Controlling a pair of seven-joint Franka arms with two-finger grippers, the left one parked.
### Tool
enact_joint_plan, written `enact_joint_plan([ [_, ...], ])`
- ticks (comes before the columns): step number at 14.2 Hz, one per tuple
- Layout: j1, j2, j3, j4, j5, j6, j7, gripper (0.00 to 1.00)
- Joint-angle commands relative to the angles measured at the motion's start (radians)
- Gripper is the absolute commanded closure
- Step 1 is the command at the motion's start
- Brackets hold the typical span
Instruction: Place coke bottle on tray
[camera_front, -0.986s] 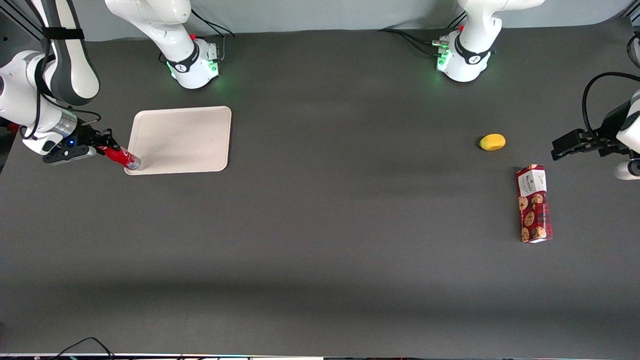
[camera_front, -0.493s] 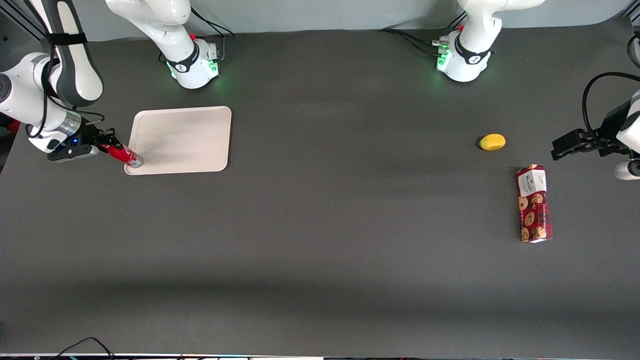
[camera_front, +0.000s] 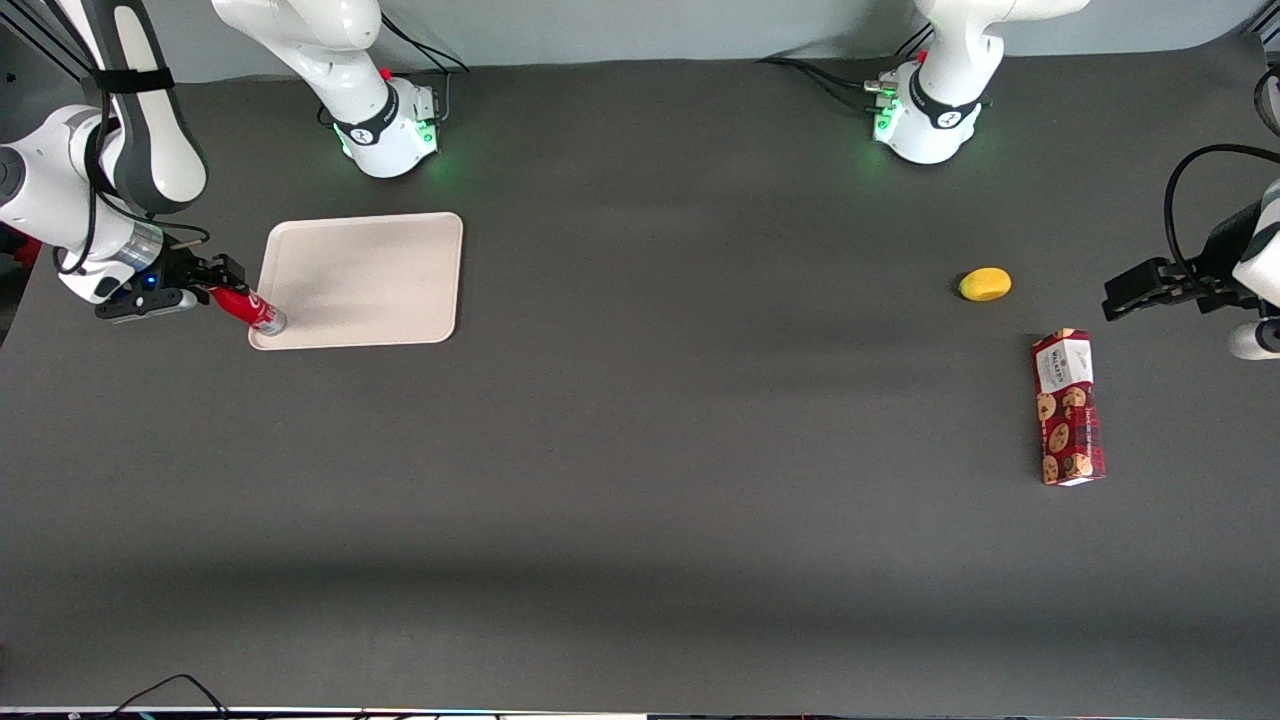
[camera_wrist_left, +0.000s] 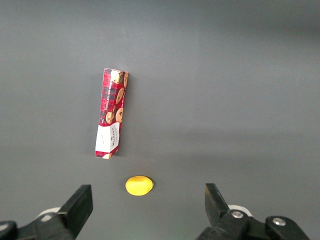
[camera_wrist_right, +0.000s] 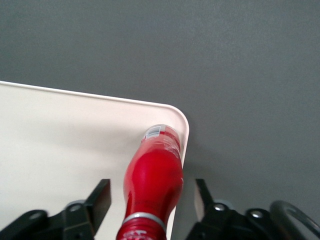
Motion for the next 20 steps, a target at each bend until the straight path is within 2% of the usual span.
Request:
enact_joint_plan([
  [1,-0.007,0.005,0.014,0.059,0.027,-0.087,-0.008,0.00],
  [2,-0.005,0.003,0.022,0.096,0.027,-0.137,-0.006,0.00],
  [6,-0.007,-0.006,0.162,0.320,0.027,-0.360,0.087,0.00],
  [10,-0.005,0.015,0.290,0.651,0.027,-0.611,0.163,0.00],
  [14,-0.005,0.110,0.403,0.949,0.027,-0.790,0.307,0.00],
  [15,-0.004,0.129,0.408,0.983,0.027,-0.799,0.336,0.00],
  [17,0.057,0.135,0.391,1.035,0.016,-0.801,0.356,0.00],
  [20,0.161,0.144,0.275,1.052,0.016,-0.851,0.358,0.00],
])
